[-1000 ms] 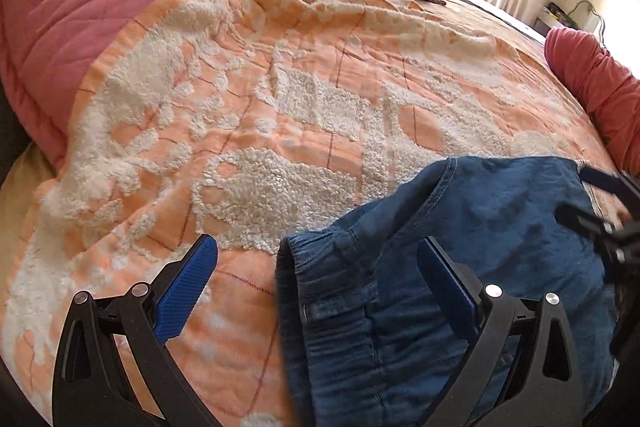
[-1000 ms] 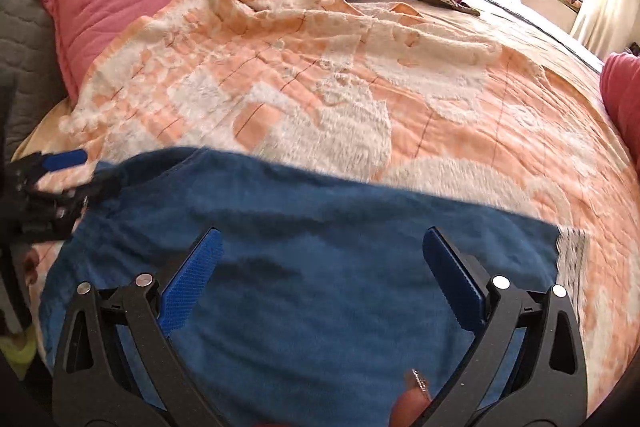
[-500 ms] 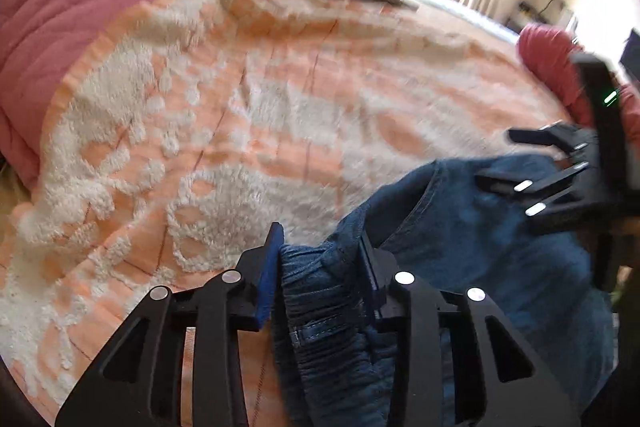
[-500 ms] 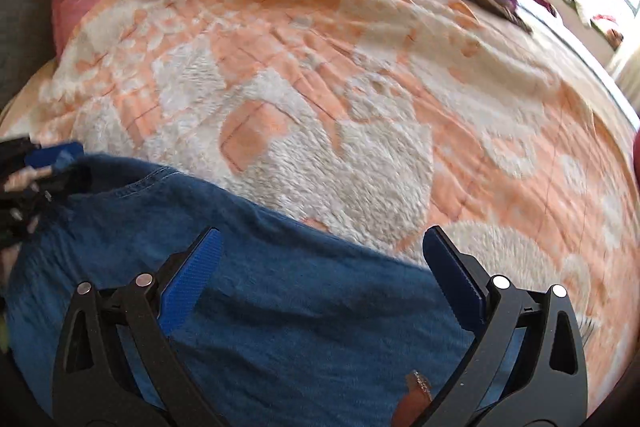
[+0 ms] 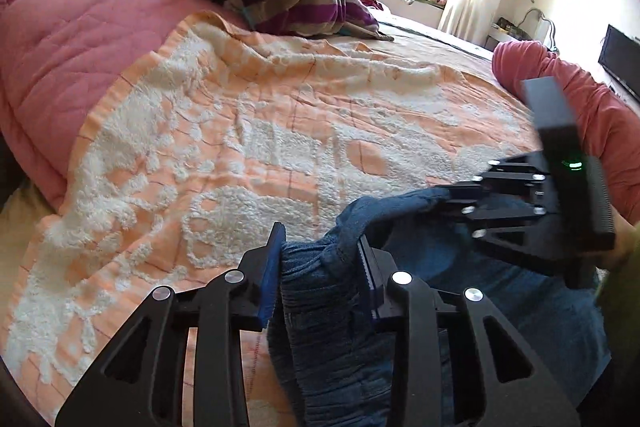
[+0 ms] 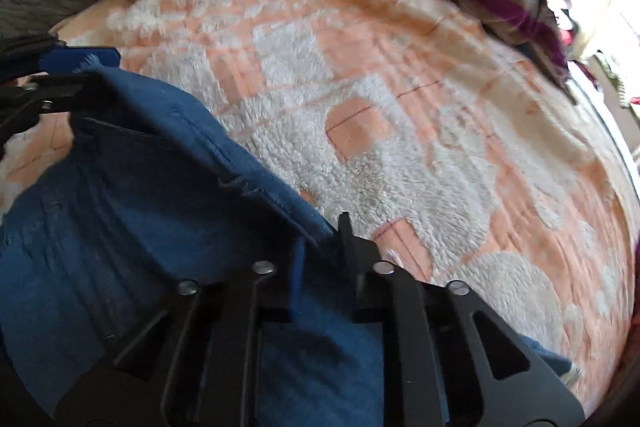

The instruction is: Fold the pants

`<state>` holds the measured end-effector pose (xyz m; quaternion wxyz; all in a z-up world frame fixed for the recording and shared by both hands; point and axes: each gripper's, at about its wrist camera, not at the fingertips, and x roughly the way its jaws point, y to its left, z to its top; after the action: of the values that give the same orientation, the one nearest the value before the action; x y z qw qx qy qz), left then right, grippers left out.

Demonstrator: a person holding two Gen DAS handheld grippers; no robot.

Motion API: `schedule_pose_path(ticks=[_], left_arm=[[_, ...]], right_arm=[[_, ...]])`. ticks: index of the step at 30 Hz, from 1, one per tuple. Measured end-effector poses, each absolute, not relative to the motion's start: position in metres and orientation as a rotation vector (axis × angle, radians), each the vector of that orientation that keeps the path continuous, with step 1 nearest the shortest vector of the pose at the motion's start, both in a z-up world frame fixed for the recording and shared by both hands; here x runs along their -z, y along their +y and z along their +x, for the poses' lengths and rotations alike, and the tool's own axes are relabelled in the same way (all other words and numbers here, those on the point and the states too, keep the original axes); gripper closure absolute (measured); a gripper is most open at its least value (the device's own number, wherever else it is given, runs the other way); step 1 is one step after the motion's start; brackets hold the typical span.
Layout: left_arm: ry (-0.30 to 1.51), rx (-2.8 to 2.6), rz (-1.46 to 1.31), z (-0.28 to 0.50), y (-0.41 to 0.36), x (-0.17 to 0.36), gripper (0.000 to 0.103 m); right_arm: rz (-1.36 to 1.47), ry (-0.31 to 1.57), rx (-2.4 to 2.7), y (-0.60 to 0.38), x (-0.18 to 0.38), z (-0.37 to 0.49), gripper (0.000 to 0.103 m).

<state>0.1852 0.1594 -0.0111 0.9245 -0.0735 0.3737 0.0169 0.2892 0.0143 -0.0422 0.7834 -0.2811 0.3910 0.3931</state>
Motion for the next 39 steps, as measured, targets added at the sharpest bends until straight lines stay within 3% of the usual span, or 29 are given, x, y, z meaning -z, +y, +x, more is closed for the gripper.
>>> schedule_pose_path(ticks=[15, 28, 32, 39], left_arm=[[0.635, 0.042, -0.057, 0.106, 0.122, -0.027, 0.071], [0.790, 0.104, -0.088, 0.031, 0.118, 0.010, 0.070], [0.864, 0.083, -0.126, 0.027, 0.127, 0.022, 0.059], [0.827, 0.070, -0.187, -0.003, 0.133, 0.000, 0.059]], right_arm=[[-0.297, 0.696, -0.897, -0.081, -0.046, 0.151, 0.099], [-0.326, 0.782, -0.972, -0.094, -0.003, 0.040, 0.099], [-0.379, 0.796, -0.954, -0.089, 0.011, 0.029, 0.099], [-0.371, 0.821, -1.004, -0.084, 0.022, 0.012, 0.099]])
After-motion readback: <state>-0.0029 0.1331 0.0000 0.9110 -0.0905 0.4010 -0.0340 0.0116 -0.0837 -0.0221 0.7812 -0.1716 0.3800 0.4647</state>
